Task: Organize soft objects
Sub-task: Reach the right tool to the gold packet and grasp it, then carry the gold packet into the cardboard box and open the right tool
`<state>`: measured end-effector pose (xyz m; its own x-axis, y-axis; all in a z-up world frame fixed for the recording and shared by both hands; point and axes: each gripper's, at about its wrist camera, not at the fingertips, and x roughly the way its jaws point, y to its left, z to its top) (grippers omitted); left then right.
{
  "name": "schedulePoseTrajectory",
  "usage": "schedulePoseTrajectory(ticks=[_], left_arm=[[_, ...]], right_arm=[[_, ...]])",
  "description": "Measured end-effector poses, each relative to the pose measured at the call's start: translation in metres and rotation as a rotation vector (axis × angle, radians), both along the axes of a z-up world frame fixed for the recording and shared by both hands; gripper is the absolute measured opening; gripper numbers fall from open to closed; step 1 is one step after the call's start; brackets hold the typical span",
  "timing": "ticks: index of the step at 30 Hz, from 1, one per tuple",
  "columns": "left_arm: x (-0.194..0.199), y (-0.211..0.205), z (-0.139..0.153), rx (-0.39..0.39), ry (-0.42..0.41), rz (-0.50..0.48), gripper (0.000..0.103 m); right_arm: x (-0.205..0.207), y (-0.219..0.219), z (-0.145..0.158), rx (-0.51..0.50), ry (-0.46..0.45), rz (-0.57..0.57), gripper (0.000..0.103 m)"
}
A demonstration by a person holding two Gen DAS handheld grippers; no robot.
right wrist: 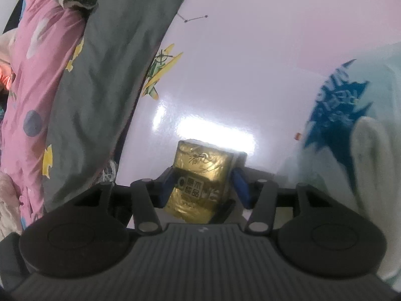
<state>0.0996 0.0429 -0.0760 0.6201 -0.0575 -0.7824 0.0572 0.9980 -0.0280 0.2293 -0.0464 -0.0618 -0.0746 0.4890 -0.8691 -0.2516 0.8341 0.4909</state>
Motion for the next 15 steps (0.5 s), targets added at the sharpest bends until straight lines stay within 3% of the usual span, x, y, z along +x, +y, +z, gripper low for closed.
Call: schedulePoseTrajectory(ticks=[5,15], left_arm=[[-0.002,0.003,0.002,-0.009,-0.013,0.017,0.055],[-0.009,0.001,0.027,0.008,-0.056,0.051,0.055]], right_arm=[[-0.001,0.002,-0.001,0.039,-0.018,-0.02,0.055],[-0.009,-0.006,0.018,0.102,-0.058,-0.049,0.044]])
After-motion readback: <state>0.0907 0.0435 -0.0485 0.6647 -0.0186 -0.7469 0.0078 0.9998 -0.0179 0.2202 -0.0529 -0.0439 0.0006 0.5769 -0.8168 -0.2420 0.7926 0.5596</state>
